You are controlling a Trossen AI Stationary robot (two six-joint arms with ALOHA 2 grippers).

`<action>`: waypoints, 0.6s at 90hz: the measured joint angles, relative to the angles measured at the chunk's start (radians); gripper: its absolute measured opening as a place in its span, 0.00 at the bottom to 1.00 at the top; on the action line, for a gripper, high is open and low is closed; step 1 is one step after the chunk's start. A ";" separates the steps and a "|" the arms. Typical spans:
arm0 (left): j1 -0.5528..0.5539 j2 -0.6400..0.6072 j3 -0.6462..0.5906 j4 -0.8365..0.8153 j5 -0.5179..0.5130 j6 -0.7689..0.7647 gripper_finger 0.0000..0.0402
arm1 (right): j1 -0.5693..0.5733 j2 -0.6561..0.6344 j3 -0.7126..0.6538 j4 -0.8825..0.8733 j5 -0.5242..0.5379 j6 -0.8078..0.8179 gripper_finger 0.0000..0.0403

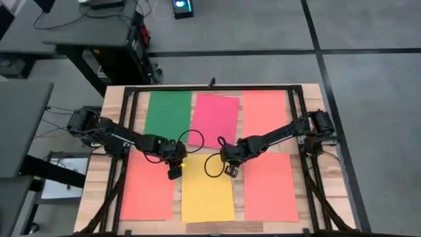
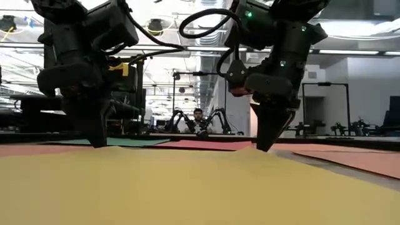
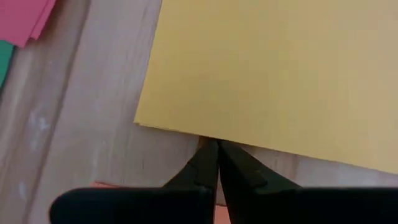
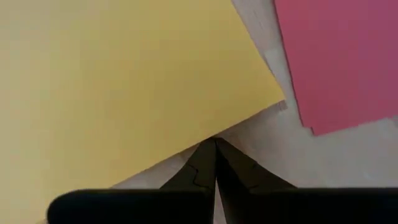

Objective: Organize paper
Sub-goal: Stack the yellow paper on top of the yellow paper

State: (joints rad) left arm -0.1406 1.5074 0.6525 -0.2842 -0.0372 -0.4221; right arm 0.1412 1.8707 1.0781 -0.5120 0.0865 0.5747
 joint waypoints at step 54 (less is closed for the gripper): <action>-0.022 -0.036 -0.003 -0.037 -0.017 -0.027 0.00 | 0.020 -0.045 -0.008 -0.084 -0.007 0.034 0.00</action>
State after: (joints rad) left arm -0.1626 1.4715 0.6500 -0.3214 -0.0539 -0.4486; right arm 0.1610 1.8257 1.0705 -0.5964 0.0797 0.6085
